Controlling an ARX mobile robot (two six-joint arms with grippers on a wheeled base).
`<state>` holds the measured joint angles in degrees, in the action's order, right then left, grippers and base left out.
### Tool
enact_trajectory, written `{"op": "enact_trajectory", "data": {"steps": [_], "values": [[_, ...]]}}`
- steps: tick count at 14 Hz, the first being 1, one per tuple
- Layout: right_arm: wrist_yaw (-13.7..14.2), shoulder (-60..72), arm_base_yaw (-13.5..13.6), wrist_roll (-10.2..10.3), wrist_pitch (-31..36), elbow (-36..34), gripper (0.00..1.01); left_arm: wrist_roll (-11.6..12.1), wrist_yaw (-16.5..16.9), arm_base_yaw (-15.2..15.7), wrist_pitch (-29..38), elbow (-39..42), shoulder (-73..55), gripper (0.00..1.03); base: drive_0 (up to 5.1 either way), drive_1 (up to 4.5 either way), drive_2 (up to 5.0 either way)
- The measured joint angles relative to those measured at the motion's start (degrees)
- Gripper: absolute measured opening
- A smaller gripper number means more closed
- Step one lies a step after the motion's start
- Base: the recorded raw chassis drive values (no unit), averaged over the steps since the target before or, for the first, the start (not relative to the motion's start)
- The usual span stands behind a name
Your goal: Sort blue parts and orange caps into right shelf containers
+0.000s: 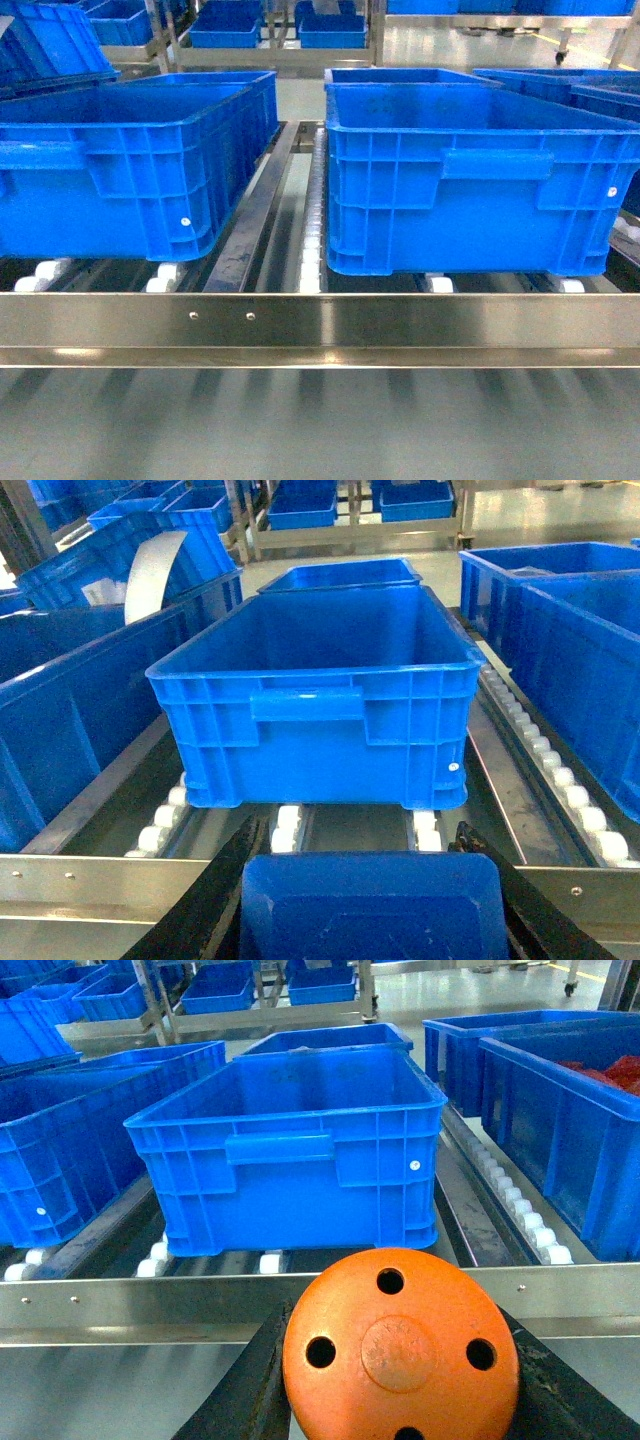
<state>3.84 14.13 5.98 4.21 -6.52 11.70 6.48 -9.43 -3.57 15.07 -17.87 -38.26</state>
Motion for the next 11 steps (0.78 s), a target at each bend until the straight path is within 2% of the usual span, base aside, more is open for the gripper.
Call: {"op": "enact_trajectory", "data": {"steps": [11], "values": [[0.00, 0.00, 0.00, 0.00, -0.02, 0.00, 0.44, 0.00, 0.00, 0.00, 0.00, 0.00, 0.00, 0.44, 0.0, 0.00, 0.0]]}}
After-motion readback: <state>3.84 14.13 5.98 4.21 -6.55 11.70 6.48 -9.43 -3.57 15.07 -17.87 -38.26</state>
